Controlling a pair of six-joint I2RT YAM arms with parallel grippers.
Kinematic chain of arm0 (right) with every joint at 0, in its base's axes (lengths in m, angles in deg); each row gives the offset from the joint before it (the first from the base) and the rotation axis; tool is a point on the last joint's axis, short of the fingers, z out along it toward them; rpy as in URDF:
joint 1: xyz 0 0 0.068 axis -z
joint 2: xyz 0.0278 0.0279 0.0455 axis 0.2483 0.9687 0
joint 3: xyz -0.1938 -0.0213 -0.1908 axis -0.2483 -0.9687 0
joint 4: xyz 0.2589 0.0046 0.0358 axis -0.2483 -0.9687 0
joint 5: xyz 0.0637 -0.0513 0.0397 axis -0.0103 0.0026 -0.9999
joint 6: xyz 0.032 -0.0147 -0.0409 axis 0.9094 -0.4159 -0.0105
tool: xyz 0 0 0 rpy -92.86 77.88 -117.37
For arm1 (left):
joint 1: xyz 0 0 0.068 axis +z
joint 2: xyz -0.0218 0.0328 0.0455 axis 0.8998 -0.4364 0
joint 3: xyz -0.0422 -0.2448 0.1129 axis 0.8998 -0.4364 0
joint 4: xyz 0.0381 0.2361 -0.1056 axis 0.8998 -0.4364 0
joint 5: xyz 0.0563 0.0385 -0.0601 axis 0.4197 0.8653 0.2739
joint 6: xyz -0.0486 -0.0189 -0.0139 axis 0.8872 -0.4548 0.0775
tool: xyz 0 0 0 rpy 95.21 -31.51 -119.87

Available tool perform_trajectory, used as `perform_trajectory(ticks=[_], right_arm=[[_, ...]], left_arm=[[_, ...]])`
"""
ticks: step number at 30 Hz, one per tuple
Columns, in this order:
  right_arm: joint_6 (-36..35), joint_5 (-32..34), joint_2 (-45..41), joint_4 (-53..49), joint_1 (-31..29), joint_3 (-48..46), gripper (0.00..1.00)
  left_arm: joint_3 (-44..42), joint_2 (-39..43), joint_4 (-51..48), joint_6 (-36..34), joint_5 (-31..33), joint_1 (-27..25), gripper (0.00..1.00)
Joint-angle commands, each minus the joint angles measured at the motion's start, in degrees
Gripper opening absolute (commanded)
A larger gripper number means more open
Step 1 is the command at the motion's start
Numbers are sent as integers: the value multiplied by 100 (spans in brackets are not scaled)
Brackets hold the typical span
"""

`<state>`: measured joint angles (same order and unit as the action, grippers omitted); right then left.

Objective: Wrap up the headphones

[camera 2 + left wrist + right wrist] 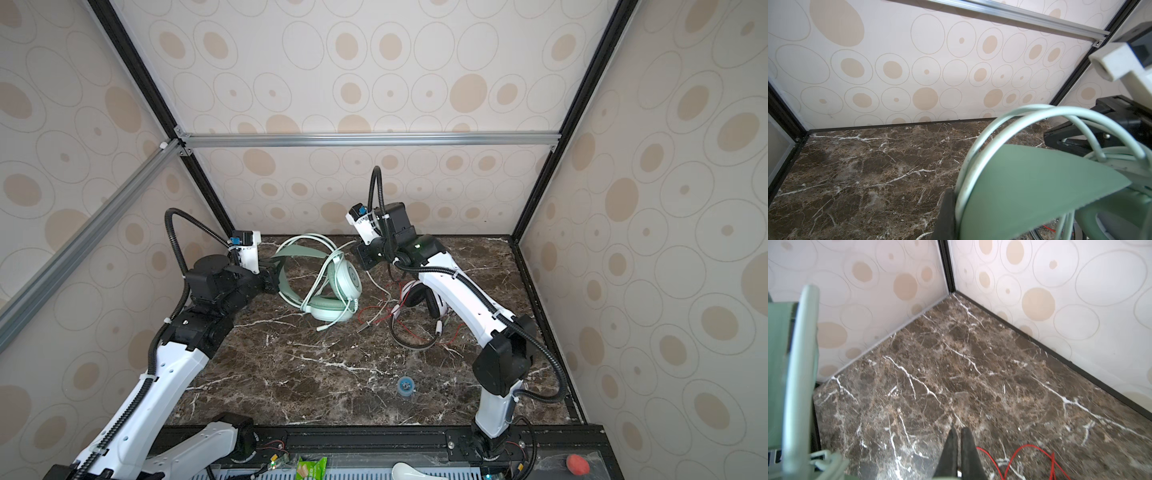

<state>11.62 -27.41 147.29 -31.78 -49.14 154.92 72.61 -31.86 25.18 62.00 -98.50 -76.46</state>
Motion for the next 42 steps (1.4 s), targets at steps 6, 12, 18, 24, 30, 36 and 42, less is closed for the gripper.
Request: perform_trajectory(ticks=[6,12,18,24,30,36,42], right_arm=[[601,-607,-379,1755,154,-911,21],[1052,-959,-407,2569,156,-1366,28],[1568,-1183,-329,3263,155,-1795,31],[2027,-1374,-178,3829,153,-2179,32],[2260,-1607,19,4139,147,-2387,40],[2420,-1849,16,4510,149,-2806,49],[2288,-1811,-64,4448,146,-3263,51]], left_arm=[[930,-36,441,647,-410,-23,0],[1113,-67,468,817,-462,-23,0],[1267,-95,444,922,-468,-23,0],[1503,-156,455,1113,-365,-20,0],[1675,-198,497,1217,-364,-23,0],[1748,-224,514,1297,-327,-23,0],[1868,-268,536,1352,-342,-22,0]])
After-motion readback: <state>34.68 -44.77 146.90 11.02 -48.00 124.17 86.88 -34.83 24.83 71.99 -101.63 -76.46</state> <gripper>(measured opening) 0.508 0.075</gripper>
